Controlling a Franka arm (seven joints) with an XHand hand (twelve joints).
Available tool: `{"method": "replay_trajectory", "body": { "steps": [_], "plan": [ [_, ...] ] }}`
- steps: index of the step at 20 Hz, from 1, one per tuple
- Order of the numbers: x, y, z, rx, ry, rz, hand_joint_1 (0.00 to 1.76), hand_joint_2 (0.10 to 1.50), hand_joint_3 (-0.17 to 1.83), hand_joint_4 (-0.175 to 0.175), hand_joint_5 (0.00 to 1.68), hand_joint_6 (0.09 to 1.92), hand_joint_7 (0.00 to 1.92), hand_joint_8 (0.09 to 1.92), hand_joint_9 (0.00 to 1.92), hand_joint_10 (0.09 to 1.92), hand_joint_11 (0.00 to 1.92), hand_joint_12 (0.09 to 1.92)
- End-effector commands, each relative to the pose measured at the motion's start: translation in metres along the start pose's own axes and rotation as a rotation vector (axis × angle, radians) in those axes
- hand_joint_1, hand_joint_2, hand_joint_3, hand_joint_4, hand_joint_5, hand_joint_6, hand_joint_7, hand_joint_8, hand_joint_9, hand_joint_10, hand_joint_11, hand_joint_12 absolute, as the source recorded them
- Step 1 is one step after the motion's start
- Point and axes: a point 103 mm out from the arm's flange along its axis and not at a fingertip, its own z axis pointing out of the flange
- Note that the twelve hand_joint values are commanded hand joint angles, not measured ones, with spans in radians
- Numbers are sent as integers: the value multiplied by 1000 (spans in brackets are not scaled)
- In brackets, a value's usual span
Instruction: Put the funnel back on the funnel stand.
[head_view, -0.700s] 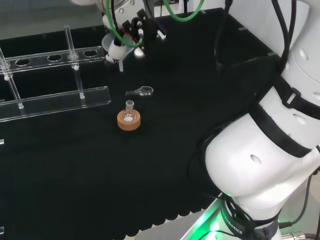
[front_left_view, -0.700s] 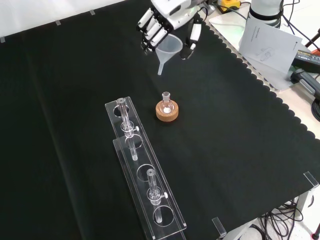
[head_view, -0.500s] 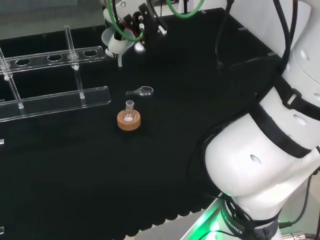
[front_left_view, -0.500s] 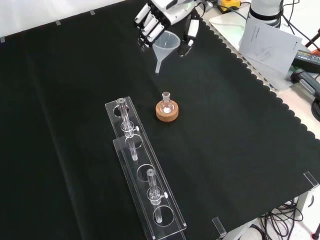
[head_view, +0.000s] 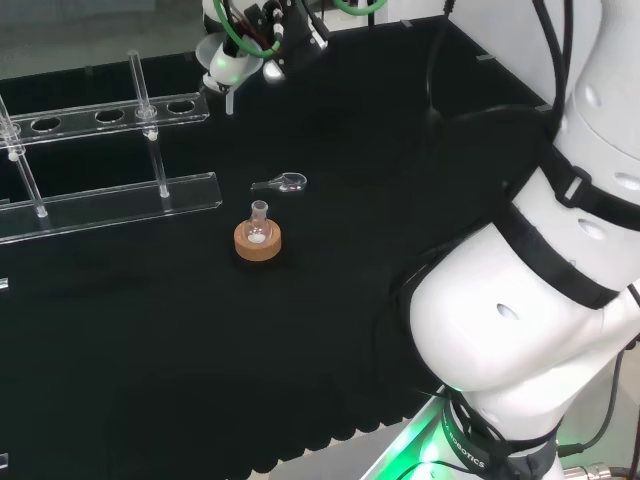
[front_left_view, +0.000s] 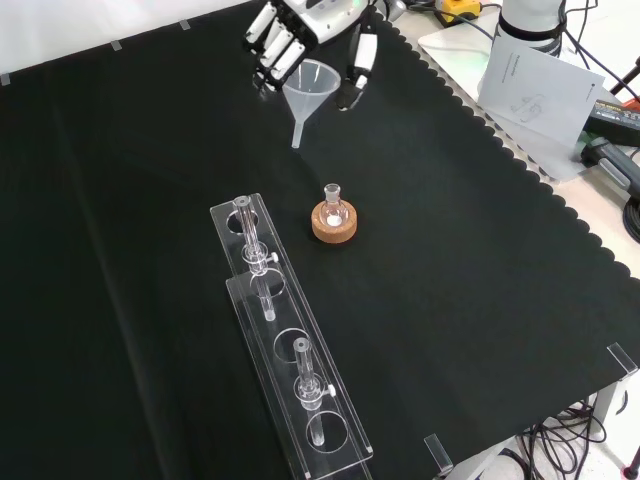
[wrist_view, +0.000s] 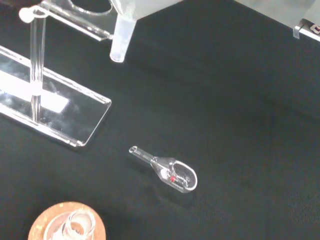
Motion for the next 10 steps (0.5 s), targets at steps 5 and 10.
{"method": "replay_trajectory", "body": {
  "steps": [5,10],
  "plan": [
    [-6,47,-13,-4,19,-30,662,819,429,-36,494,305,587,701,1019,465,525,1328],
    [-2,71,-13,13,33,-49,666,818,429,-37,494,305,582,701,1017,468,536,1326]
  ]
}}
